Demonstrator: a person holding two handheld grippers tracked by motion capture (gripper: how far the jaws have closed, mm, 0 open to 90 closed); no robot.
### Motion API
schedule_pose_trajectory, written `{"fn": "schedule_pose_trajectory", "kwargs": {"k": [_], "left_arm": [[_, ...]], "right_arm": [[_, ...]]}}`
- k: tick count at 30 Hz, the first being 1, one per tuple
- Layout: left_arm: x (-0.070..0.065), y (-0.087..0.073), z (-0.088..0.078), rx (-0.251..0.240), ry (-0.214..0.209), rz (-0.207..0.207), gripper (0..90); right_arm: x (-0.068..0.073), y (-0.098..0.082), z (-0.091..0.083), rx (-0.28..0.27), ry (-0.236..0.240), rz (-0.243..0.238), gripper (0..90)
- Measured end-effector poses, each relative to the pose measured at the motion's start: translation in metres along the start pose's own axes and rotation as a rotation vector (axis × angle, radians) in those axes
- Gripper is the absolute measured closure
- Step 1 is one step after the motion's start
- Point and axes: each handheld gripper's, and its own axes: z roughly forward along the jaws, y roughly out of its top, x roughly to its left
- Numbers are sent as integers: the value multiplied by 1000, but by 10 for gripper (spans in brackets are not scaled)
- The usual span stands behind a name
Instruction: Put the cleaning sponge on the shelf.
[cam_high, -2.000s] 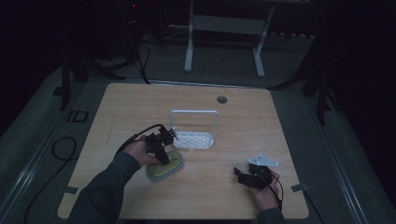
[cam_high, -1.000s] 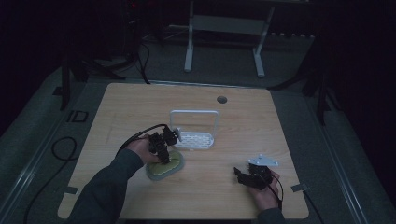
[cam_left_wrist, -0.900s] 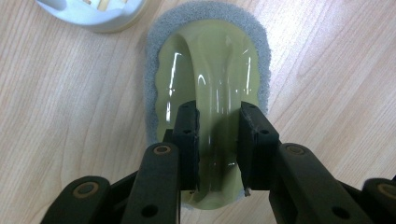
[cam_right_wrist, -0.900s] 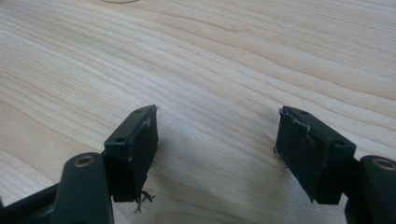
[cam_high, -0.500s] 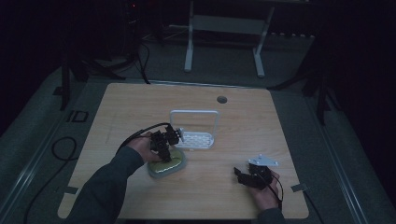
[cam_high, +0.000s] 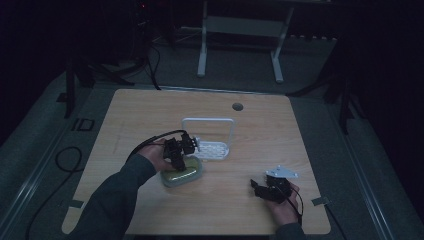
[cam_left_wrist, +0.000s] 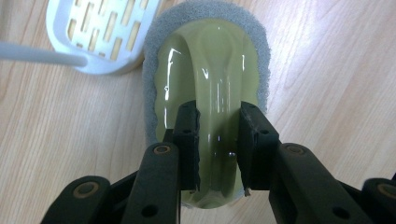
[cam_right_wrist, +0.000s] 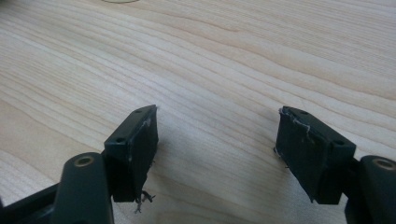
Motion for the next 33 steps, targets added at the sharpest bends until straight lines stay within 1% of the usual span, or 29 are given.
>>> {"fn": "schedule_pose_trajectory", "kwargs": {"k": [3,5,6,7,10,16,20,21,26,28,33], "left_arm": [[0,2,-1,6,6,7,715],[-1,5,-2,7,16,17,715],[0,6,-3,8,18,29,715],[0,6,-3,8,18,29,715],[-1,10,-4,-10,30,47,714],[-2,13,-4,-13,56,86,715],[-2,17,-5,-16,66,102,715],[-2,17,-5,-23,67,106,715],[-3,21,-7,-18,88,141,715],[-2,22,-8,-28,86,144,715],[-2,23,-7,-33,95,161,715]], "right_arm": [[0,0,0,0,1,0,291],[0,0,0,0,1,0,291],[0,0,0,0,1,0,290],[0,0,0,0,1,0,290],[0,0,0,0,1,0,290],[0,0,0,0,1,-1,290],[0,0,0,0,1,-1,291],[0,0,0,0,1,-1,290],[0,0,0,-1,1,-2,290],[0,0,0,-1,1,-2,290],[0,0,0,-1,1,-2,290]]}}
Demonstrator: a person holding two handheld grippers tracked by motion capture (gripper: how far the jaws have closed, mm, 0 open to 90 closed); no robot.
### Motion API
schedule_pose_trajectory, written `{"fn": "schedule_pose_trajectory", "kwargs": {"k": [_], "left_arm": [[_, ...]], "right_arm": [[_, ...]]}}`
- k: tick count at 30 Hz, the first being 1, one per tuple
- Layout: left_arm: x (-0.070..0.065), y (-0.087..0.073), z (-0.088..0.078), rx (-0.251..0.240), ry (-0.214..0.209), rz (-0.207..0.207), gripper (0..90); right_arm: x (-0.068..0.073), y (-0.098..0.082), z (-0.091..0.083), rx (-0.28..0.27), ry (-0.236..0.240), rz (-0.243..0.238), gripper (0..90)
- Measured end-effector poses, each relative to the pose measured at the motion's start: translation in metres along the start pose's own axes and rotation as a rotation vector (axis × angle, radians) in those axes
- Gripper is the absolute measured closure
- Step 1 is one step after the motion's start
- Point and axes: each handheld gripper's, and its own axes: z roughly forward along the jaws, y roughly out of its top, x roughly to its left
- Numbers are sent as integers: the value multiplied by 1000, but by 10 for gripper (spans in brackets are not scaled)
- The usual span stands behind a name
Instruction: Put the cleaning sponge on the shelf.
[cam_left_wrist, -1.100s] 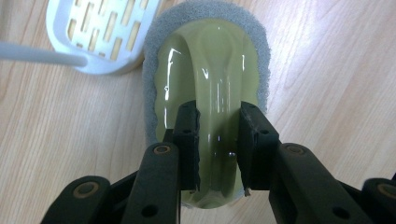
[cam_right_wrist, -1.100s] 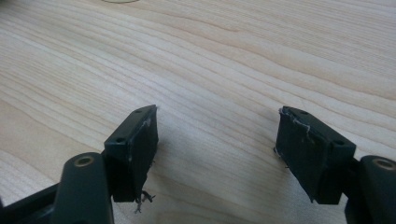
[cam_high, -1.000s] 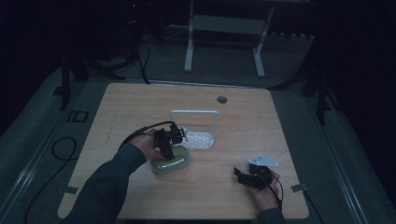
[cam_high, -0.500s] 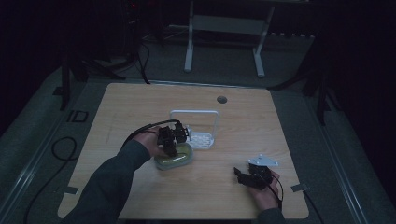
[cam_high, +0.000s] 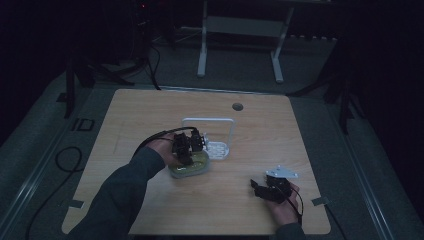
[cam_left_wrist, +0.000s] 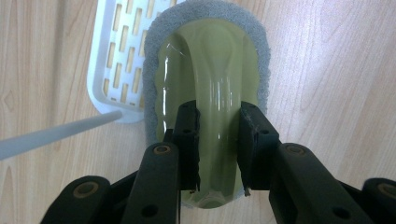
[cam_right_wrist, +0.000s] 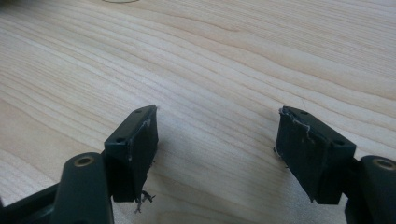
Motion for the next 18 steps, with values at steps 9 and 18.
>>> {"fn": "schedule_pose_trajectory", "kwargs": {"k": [9,18], "left_arm": [[0,3,-2,-23,37,49,716],[-2,11,-5,-23,60,105,716]], "right_arm": [[0,0,0,0,0,1,290],[0,0,0,0,-1,1,290]]}}
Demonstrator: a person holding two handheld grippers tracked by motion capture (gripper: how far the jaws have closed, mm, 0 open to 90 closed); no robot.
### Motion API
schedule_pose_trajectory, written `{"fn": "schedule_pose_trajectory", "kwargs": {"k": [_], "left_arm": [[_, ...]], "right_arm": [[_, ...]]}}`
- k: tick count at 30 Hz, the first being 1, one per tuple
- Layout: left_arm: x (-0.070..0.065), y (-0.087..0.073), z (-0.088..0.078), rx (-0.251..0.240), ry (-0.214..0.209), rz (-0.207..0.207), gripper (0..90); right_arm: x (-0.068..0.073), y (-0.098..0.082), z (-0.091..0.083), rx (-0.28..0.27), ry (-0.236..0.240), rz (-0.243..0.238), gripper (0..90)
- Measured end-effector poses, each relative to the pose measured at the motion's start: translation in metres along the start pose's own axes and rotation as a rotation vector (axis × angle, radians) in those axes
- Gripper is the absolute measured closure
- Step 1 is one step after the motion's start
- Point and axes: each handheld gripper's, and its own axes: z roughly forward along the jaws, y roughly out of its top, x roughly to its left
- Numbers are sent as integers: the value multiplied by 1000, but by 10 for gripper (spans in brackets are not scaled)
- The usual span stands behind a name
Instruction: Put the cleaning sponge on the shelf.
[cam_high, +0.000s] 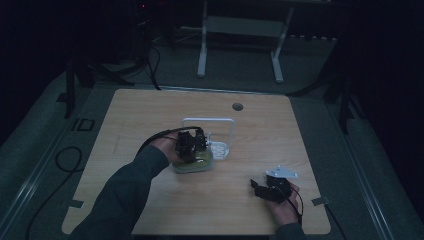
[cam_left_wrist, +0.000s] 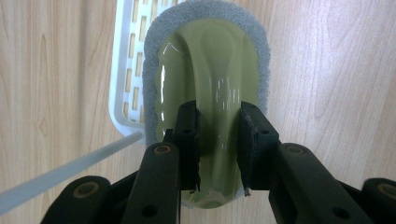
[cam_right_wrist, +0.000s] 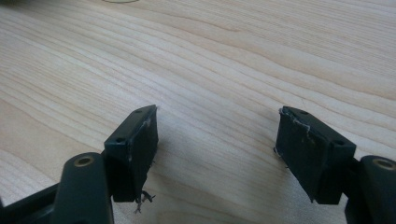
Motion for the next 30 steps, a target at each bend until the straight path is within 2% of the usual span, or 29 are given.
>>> {"fn": "schedule_pose_trajectory", "kwargs": {"k": [7,14,30], "left_arm": [[0,5,-1,2,25,36,716],[2,5,-1,-14,36,41,717],[6,8,-1,-41,33,82,716]], "right_arm": [[0,0,0,0,0,0,290],[0,0,0,0,0,0,290],[0,0,0,0,0,0,290]]}}
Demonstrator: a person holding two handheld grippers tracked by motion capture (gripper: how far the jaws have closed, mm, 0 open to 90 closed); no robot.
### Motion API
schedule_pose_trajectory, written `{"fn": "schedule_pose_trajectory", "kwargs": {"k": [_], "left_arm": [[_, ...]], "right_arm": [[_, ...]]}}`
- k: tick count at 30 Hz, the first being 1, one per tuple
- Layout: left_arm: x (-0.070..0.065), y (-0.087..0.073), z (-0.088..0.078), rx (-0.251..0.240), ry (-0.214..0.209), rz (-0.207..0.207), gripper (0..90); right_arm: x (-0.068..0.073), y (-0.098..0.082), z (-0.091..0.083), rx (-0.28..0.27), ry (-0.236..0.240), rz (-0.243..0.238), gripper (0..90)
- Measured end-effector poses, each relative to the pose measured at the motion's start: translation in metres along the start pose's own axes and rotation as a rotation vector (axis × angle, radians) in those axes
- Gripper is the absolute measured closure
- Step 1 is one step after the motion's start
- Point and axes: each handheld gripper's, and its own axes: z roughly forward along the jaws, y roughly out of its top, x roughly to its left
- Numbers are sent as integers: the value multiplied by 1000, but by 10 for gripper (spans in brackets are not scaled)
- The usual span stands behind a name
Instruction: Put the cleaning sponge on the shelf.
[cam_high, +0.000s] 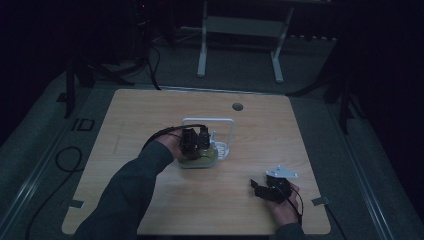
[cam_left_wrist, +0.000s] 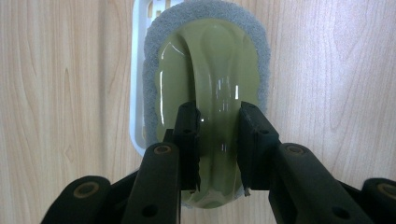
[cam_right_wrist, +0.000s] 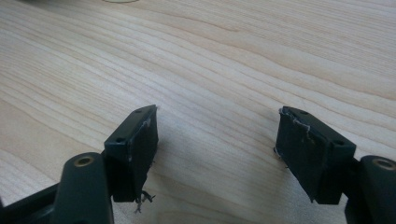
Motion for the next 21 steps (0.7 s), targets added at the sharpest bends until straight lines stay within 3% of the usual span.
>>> {"fn": "schedule_pose_trajectory", "kwargs": {"k": [21], "left_arm": [[9,13,1,-9,13,7,716]], "right_arm": [[0,0,0,0,0,0,290]]}}
